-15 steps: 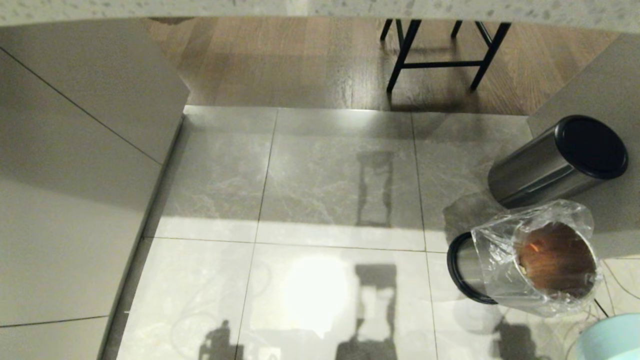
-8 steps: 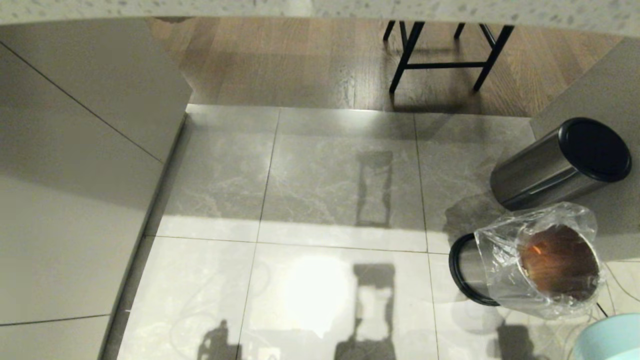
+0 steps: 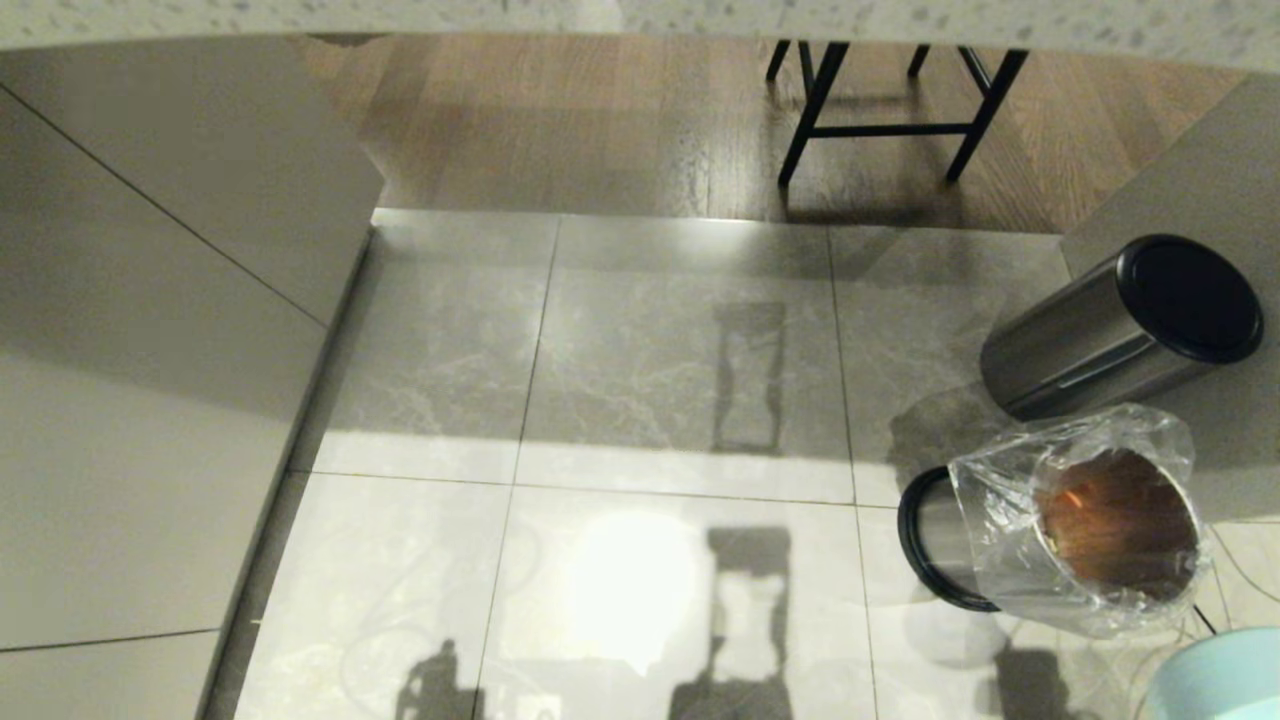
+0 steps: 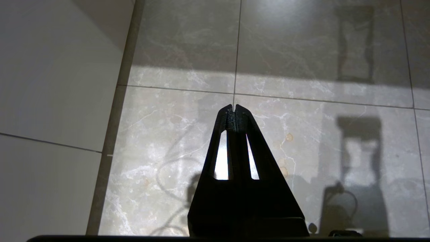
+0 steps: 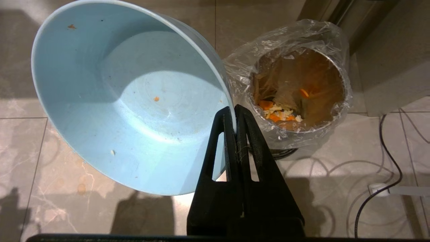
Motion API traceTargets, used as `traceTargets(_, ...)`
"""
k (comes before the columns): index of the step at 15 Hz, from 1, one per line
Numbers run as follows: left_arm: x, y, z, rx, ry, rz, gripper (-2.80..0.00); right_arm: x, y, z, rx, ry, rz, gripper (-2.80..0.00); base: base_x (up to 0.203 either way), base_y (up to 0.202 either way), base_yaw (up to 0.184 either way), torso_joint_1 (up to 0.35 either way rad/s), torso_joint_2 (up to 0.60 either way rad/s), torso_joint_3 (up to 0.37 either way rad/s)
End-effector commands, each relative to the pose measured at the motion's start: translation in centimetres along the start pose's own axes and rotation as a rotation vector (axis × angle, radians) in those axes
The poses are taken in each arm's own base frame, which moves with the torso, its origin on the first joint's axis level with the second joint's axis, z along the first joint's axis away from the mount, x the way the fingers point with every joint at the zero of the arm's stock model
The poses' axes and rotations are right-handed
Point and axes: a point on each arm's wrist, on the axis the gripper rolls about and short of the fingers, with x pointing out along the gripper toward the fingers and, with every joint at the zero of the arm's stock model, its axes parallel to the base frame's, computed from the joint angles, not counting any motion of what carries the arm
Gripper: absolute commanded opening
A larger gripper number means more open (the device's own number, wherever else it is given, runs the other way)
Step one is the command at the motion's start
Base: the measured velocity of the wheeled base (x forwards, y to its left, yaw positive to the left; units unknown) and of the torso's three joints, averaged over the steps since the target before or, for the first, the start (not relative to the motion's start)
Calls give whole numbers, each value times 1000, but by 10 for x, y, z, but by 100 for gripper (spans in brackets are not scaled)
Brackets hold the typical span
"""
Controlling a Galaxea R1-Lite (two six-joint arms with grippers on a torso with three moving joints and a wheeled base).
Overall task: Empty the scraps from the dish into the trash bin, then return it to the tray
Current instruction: Put the bowl back to the table
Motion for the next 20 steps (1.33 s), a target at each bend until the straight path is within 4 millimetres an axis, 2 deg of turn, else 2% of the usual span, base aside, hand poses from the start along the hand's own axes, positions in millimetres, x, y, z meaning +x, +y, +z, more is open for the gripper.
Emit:
traceTargets(1,0,0,0,-2,0,0,-280,0,0,0,0,0,0,-280,0,0,0,0,0,0)
traceTargets(6,0,0,0,-2,2,1,-280,0,0,0,0,0,0,-280,0,0,0,1,1,63)
traceTargets(20,0,0,0,0,2,3,-280,0,0,0,0,0,0,-280,0,0,0,3,3,198)
